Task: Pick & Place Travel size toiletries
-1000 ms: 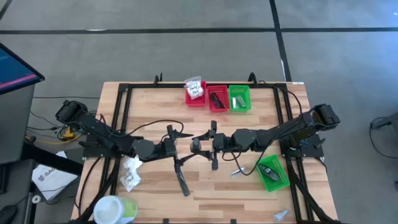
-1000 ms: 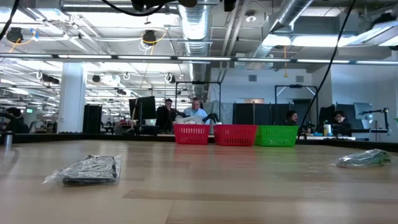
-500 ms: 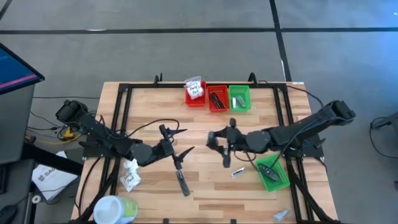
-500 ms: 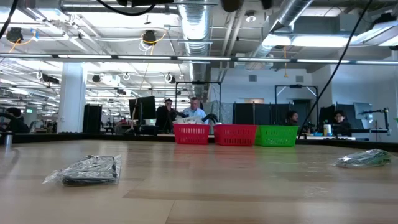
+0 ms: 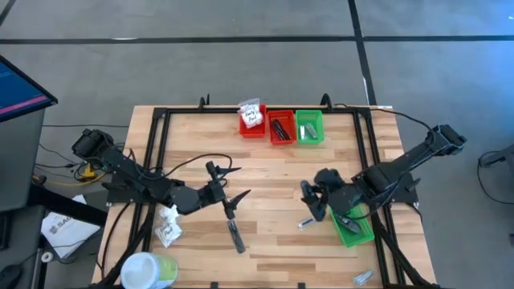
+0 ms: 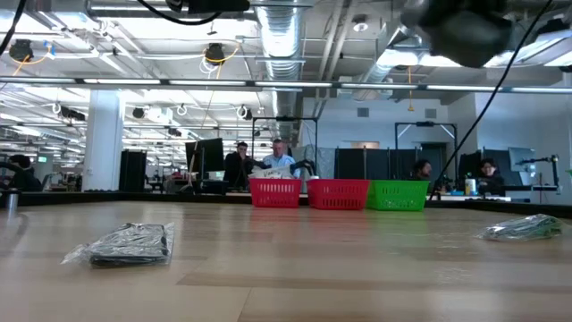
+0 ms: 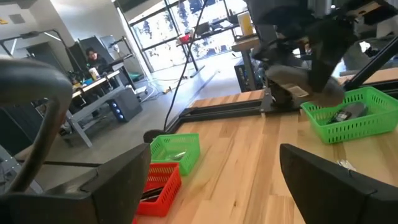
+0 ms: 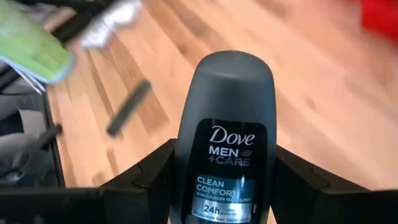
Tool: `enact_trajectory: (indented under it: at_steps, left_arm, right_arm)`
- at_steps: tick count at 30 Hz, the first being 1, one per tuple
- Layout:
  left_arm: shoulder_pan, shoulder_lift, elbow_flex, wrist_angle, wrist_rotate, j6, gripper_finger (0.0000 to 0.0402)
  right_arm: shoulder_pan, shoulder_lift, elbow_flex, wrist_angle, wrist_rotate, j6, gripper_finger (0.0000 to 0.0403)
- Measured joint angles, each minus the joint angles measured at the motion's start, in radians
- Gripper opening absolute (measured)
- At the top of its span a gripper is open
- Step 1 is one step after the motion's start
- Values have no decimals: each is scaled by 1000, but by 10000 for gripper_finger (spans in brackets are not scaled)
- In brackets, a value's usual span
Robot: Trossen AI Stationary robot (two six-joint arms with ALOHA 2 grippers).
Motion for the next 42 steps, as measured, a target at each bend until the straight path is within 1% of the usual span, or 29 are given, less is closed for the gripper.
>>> enact_trajectory:
  at_steps: [6, 9, 13, 17, 20, 24, 34, 42]
  left_arm:
    - [-14, 0, 0, -13, 1, -5, 347]
    - [-20, 0, 0, -17, 2, -15, 347]
    - [-23, 0, 0, -27, 2, -24, 347]
    - [-24, 0, 0, -35, 2, -39, 347]
    - [-24, 0, 0, -39, 6, -49, 347]
    - [-24, 0, 0, -40, 20, -52, 347]
    - [-36, 0, 0, -42, 21, -54, 347]
    - [-50, 0, 0, -43, 21, -54, 347]
  right_arm:
    - [126, -8, 0, -231, -78, 320, 190]
    - [193, 1, 0, -311, -117, 454, 190]
    - [269, 22, 0, -337, -148, 587, 190]
    - [333, 63, 0, -376, -157, 705, 190]
    - [368, 102, 0, -404, -205, 792, 190]
    - [392, 156, 0, -411, -271, 844, 190]
    - [366, 256, 0, -449, -359, 842, 191]
    - [359, 266, -19, -446, -369, 851, 191]
